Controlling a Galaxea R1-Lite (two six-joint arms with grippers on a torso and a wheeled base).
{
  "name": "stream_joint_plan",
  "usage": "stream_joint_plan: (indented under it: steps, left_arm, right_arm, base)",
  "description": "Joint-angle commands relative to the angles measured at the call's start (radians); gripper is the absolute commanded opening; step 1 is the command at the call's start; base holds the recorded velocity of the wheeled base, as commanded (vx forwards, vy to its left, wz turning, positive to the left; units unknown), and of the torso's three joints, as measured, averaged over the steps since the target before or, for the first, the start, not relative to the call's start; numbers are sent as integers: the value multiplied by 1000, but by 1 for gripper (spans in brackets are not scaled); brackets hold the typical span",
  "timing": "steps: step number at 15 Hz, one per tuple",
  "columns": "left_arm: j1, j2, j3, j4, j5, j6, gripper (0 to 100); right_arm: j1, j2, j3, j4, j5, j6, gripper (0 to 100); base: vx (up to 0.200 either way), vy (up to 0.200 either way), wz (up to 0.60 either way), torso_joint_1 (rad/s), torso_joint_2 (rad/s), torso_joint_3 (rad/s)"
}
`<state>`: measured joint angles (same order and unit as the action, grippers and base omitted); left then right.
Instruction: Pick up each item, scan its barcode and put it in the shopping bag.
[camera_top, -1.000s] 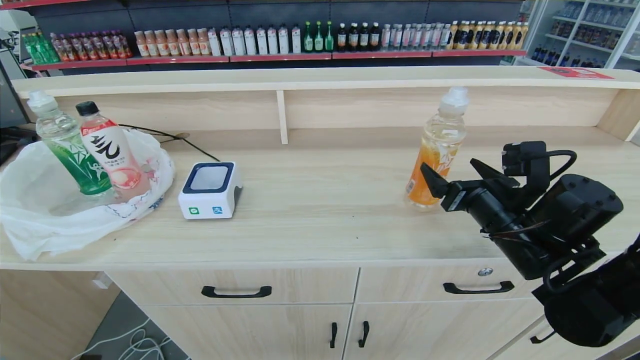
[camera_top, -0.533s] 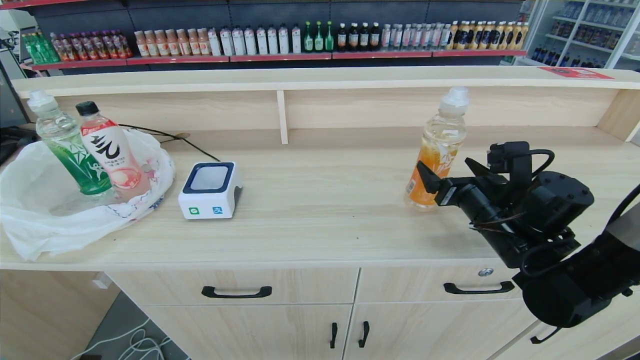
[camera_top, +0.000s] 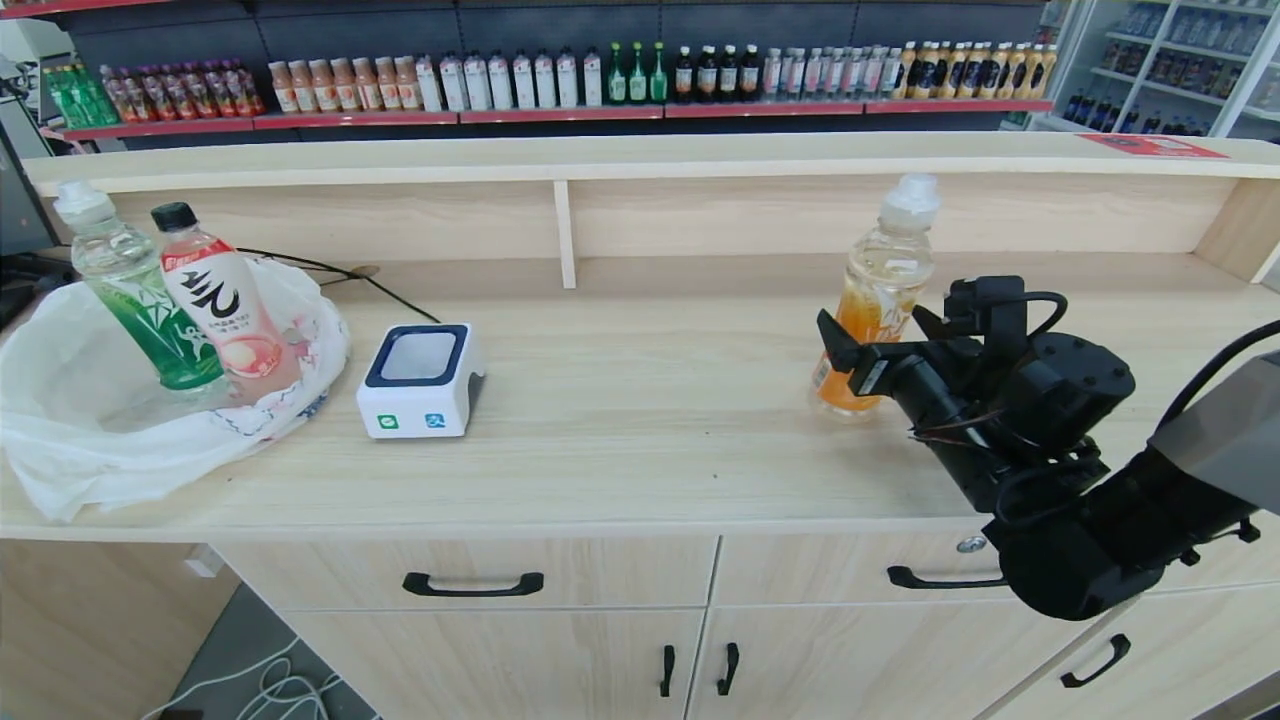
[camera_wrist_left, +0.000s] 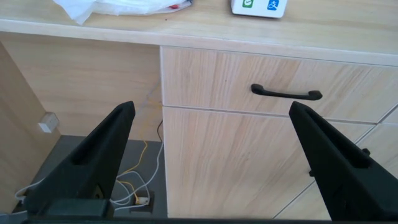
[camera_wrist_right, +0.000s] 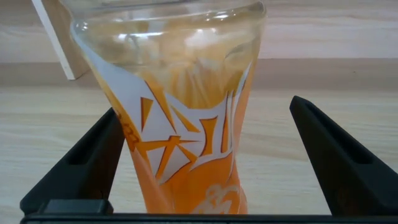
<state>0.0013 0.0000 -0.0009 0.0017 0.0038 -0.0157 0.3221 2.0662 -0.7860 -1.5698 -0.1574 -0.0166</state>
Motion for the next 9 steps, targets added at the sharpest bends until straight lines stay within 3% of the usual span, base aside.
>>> stream_joint_plan:
  steps: [1, 5, 6, 9]
  left_arm:
    - [0, 0, -1, 0, 1, -1, 100]
    - [0, 0, 1, 0, 1, 0, 100]
    - [0, 0, -1, 0, 1, 0, 100]
    - [0, 0, -1, 0, 1, 0, 100]
  right_arm:
    - [0, 23, -19, -1, 1, 1, 100]
    - [-6, 37, -58, -1, 1, 0, 100]
    - [-6, 38, -62, -1, 1, 0, 0]
    - [-3, 35, -58, -1, 1, 0, 0]
  base:
    - [0, 0, 0, 0, 0, 0]
    - [0, 0, 0, 0, 0, 0]
    - [0, 0, 0, 0, 0, 0]
    - [0, 0, 0, 0, 0, 0]
